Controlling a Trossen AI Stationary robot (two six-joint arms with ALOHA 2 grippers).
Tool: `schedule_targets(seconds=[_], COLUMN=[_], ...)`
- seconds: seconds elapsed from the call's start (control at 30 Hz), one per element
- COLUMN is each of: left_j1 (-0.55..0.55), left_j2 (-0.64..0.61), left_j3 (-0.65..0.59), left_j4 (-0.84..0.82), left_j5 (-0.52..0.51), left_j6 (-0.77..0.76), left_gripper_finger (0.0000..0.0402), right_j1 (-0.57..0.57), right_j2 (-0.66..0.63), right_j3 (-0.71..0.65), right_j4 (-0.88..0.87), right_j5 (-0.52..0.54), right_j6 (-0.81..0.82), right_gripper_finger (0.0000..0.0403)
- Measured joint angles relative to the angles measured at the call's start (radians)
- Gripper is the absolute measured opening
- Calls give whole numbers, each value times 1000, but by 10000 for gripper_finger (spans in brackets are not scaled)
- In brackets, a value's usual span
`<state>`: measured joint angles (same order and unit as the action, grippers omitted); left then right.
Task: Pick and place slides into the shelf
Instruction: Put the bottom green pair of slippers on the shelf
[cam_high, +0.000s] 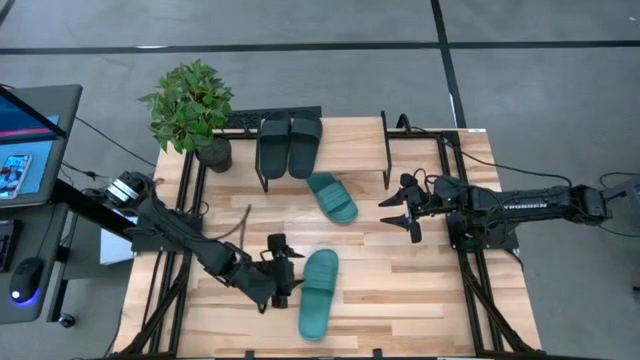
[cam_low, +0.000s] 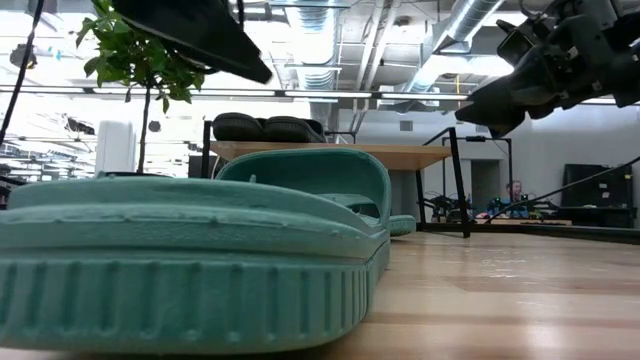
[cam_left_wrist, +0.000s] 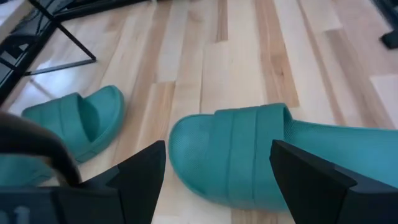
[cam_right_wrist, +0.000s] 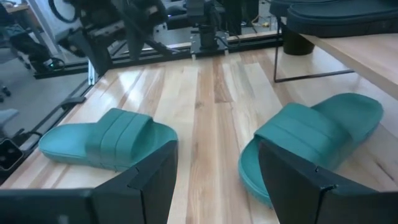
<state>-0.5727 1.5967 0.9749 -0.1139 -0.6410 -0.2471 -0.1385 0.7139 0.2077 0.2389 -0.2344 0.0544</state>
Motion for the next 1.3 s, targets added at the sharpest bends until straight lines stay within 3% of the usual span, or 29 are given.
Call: schedule_targets(seconds=[0.4,0.8,1.0,1.3], left_j1=[-49,-113,-148,-191], left_j2=[173,174,174,241], left_j3=[217,223,223,223], left_j4=[-113,-103,-32,20], left_j5=[-2,11,170,230], left_j6=[-20,-147,-157,-157], left_gripper_finger=[274,274,274,274], right_j1=[70,156,203,258], right_j2=[0,0,0,0], right_j3=[0,0,0,-1], right_j4=[0,0,0,0], right_j5=[0,0,0,0], right_j6=[0,0,0,0], right_gripper_finger=[215,215,215,215])
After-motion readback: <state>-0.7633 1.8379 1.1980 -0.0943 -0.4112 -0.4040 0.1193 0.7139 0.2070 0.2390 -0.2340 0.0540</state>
